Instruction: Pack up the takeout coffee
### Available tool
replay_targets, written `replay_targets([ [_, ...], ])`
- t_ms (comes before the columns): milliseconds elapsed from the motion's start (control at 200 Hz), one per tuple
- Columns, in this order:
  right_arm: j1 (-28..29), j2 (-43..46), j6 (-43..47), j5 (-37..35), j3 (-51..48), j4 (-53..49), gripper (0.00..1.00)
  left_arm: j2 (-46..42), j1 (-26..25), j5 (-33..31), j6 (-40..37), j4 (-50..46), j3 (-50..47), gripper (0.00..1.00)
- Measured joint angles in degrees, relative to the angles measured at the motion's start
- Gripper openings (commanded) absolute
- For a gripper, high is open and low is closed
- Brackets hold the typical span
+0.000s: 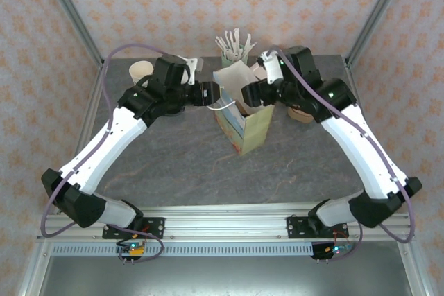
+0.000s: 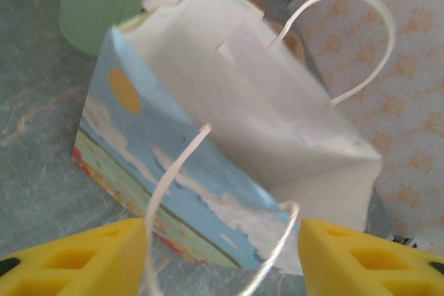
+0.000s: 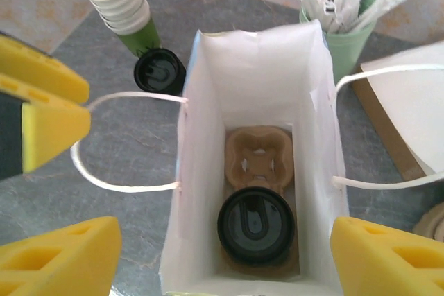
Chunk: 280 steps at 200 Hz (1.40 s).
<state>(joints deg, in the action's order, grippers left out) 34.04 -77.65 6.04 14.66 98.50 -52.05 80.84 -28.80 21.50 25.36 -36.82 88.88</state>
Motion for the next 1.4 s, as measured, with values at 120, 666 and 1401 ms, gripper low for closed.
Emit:
replay_targets([
  [120, 0.5, 5.1, -0.1, -0.5, -6.6, 6.5, 0.79, -2.5, 0.1, -4.5, -0.3, -0.1, 0.6, 0.75],
  [666, -18.1, 6.7, -11.2, -12.5, -10.5, 18.1, 0.81, -10.1, 16.8, -6.9, 1.4, -0.1, -6.5, 0.7],
  [1401, -27.6, -41.2, -24.1, 19.1, 11.1, 39.3, 0.52, 0.0, 16.0, -3.7, 4.2, -1.1, -0.1, 0.68],
])
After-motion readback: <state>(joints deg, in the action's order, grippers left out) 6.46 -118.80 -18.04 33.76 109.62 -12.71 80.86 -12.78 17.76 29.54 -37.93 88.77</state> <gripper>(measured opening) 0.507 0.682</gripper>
